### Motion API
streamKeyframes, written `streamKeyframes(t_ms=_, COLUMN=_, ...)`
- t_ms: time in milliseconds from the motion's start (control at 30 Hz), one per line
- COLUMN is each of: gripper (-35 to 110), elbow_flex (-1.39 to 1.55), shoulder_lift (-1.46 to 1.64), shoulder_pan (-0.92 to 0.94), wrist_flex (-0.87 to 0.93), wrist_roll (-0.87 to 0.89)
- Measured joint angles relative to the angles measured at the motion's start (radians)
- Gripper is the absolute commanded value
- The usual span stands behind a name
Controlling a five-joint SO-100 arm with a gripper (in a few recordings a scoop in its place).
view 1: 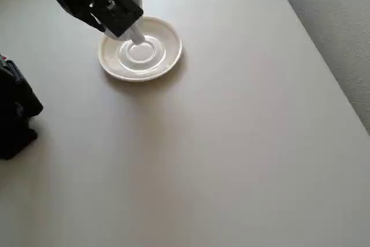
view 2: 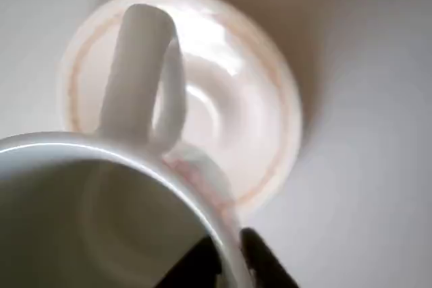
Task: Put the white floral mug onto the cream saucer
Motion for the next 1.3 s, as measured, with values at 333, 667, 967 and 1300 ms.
streamKeyframes(t_ms=333, gripper=-2, elbow_flex=0.172, shoulder_lift=-0.028, shoulder_pan=-0.003, wrist_flex=-0.184, wrist_roll=-0.114)
streamKeyframes(t_ms=667, gripper=-2, elbow_flex=0.244, shoulder_lift=-0.028, shoulder_pan=0.063, wrist_flex=-0.285, wrist_roll=-0.213)
streamKeyframes(t_ms=967, gripper=-2, elbow_flex=0.244, shoulder_lift=-0.028, shoulder_pan=0.121, wrist_flex=-0.299, wrist_roll=-0.279)
streamKeyframes(t_ms=1300, gripper=-2, elbow_flex=0.244, shoulder_lift=-0.048, shoulder_pan=0.124, wrist_flex=-0.318, wrist_roll=-0.29)
